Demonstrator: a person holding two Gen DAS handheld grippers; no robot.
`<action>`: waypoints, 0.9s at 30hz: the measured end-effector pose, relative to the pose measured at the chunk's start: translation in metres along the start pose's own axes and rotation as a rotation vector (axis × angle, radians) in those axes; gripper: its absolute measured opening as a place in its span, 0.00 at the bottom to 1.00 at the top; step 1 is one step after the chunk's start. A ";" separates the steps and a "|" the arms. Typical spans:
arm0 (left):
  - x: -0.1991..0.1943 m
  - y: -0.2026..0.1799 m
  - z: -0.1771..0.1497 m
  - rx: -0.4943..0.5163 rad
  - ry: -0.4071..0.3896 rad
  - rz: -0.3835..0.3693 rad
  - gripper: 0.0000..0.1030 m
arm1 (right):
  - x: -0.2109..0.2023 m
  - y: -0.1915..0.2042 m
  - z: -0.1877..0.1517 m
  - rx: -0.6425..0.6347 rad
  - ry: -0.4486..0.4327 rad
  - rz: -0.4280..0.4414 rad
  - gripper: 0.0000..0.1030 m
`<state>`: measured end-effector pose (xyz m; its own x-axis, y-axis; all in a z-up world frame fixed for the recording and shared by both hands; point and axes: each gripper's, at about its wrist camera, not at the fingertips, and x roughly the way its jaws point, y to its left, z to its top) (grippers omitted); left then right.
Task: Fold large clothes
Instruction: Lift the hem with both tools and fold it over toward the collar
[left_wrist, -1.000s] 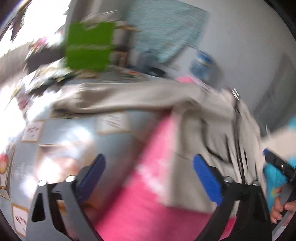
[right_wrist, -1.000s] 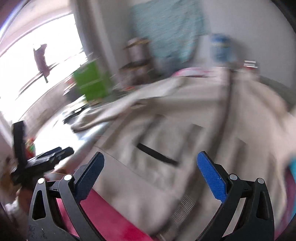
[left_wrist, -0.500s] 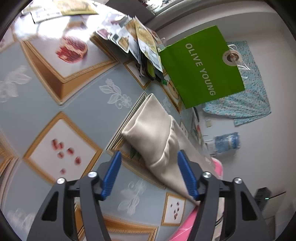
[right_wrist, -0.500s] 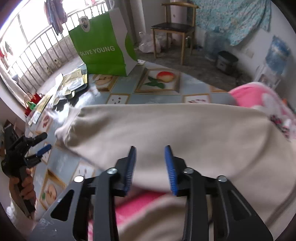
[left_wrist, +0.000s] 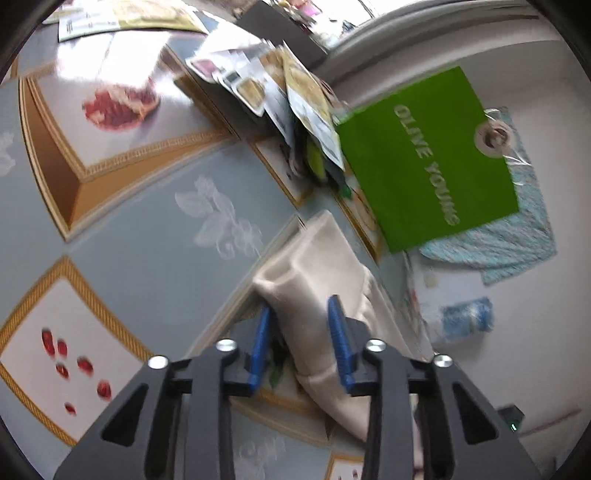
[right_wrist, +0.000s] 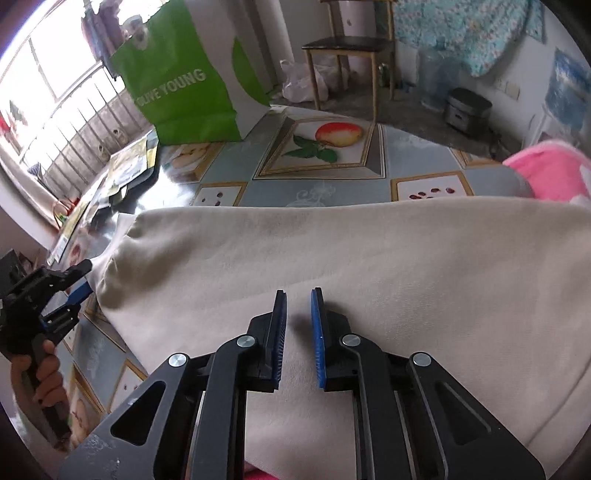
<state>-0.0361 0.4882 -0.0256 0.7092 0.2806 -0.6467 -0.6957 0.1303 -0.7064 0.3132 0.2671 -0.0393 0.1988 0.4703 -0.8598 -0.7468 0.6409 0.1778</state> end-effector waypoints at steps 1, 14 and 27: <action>0.003 -0.003 0.002 0.022 0.000 0.022 0.14 | 0.001 -0.001 0.000 0.003 -0.001 0.007 0.12; -0.066 -0.280 -0.096 0.864 -0.242 -0.098 0.08 | -0.215 -0.083 -0.007 0.089 -0.283 -0.026 0.17; -0.146 -0.461 -0.367 1.338 0.041 -0.766 0.08 | -0.392 -0.215 -0.228 0.701 -0.560 -0.186 0.23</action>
<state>0.2233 0.0385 0.2891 0.9195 -0.2719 -0.2838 0.2503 0.9618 -0.1107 0.2514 -0.1937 0.1503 0.6926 0.4308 -0.5786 -0.1522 0.8712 0.4667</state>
